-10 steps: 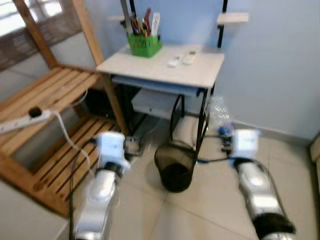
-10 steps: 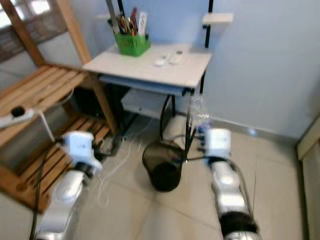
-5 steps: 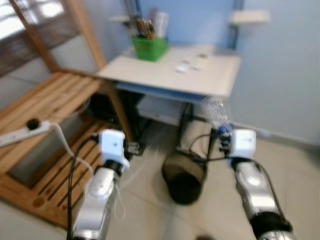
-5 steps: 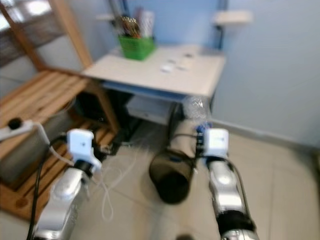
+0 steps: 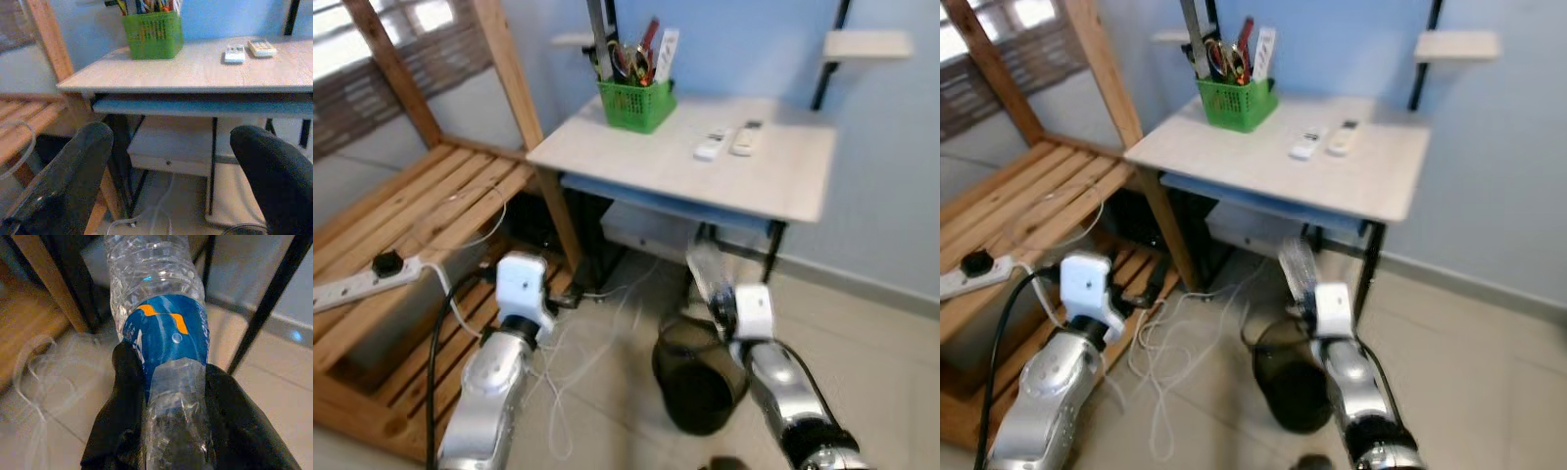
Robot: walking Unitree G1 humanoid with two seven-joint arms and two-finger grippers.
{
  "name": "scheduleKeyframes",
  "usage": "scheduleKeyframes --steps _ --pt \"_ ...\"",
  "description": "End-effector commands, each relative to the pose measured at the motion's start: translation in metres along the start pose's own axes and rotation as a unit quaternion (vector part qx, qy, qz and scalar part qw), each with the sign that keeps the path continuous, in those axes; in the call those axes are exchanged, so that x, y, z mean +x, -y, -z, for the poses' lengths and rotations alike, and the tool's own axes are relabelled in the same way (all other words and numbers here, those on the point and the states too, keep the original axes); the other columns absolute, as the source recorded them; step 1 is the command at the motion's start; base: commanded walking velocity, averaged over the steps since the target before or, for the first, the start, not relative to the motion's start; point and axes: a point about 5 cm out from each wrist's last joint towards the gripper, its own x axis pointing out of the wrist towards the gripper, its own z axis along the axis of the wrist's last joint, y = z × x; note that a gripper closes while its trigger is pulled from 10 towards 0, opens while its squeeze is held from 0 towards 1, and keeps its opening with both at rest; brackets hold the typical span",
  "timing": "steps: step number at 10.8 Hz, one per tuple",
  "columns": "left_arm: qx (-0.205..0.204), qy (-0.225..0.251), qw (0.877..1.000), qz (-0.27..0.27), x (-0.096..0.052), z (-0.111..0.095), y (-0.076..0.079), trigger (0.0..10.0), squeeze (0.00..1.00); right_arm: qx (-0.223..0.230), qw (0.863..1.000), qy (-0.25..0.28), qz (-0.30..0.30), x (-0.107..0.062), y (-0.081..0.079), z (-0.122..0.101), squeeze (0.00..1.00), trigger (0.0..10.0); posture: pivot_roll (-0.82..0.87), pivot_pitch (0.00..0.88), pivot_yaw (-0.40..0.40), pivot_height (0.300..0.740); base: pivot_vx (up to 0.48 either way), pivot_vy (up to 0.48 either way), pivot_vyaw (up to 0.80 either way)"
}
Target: Clean up the room
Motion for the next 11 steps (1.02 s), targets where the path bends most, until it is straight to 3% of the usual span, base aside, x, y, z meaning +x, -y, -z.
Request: scheduleKeyframes --steps 1,3,5,7,11 --pt "0.01 -0.014 1.0 -0.005 -0.006 0.002 -0.007 10.0 0.0 -0.004 1.0 0.025 -0.016 0.006 -0.014 -0.016 0.0 10.0 -0.05 0.0 0.16 0.74 0.0 0.0 0.0" --pt "0.021 -0.02 0.999 0.013 -0.009 -0.001 -0.004 10.0 0.0 -0.006 1.0 -0.007 -0.014 0.008 -0.018 -0.009 0.0 10.0 -0.01 0.0 0.152 0.74 0.0 0.0 0.0" --pt "0.026 -0.033 0.999 0.008 -0.016 0.001 -0.005 10.0 0.0 -0.025 0.999 0.002 -0.022 0.013 -0.023 -0.021 0.0 10.0 0.01 0.0 0.133 0.74 0.0 0.0 0.0" --pt "0.018 -0.028 0.999 -0.003 -0.014 0.0 -0.004 10.0 0.0 -0.035 0.999 0.024 -0.033 0.015 -0.027 -0.032 0.0 10.0 -0.01 0.0 0.133 0.74 0.313 -0.36 0.0" --pt "0.027 -0.04 0.998 0.049 -0.008 0.002 0.011 10.0 0.0 -0.03 0.999 0.024 -0.024 0.016 -0.024 -0.031 0.0 10.0 -0.04 0.0 0.164 0.74 0.308 -0.364 0.0"
